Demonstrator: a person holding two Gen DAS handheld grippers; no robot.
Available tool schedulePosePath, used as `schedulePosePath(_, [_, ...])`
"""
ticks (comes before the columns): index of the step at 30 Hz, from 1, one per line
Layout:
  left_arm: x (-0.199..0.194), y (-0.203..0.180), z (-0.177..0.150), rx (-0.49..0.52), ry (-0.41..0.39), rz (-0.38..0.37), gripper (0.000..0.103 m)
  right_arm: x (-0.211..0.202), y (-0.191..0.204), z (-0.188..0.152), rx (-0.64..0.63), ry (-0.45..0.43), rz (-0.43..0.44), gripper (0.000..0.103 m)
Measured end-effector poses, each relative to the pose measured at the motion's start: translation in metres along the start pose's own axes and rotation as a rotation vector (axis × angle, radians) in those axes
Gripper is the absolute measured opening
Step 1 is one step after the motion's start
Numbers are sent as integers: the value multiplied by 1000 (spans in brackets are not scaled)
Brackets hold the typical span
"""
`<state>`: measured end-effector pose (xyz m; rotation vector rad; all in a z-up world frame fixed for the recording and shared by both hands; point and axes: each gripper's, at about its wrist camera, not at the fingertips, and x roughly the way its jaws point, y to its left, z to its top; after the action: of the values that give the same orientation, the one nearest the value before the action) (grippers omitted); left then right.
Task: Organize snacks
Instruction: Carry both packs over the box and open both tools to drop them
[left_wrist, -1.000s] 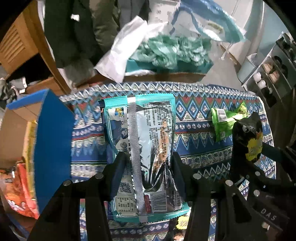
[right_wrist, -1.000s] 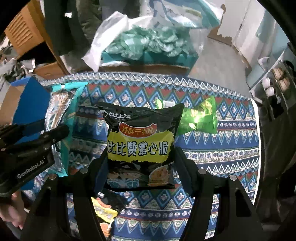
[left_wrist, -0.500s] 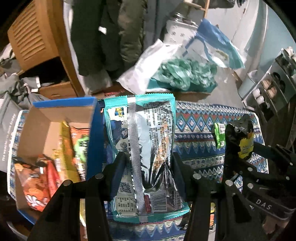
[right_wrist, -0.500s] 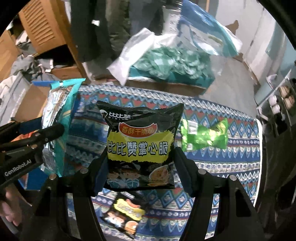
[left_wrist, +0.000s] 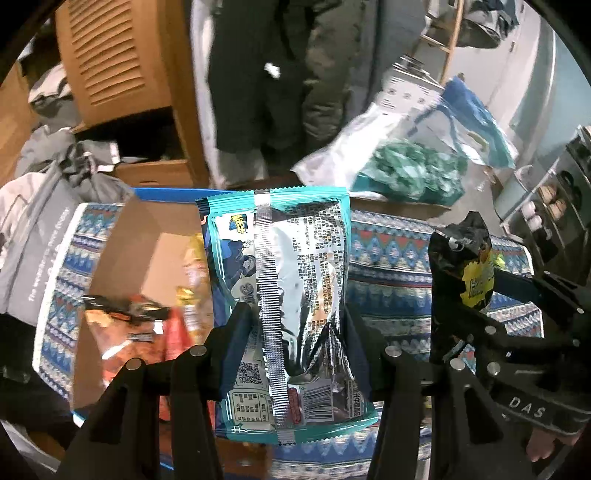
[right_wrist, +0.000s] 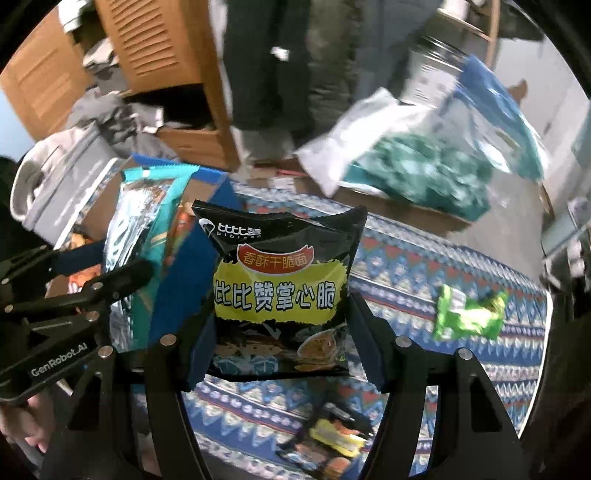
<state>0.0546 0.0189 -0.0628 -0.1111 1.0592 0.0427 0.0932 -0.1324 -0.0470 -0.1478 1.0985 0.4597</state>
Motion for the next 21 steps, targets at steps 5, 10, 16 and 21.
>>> schedulePosePath(5, [-9,32,1,-47,-17,23,51,9,32,12,-58,6,24,66])
schedulePosePath(10, [-15,59,3,-79,-32,41,51,15,63,24,-104,4,49,66])
schedulePosePath(16, [-15,93,-3,-128,-21,68,51,26,91,33,-137,14,82,66])
schedulePosePath(21, [-11,113,-6,-154,-22,115,51,41,114,38,-165,38,102,66])
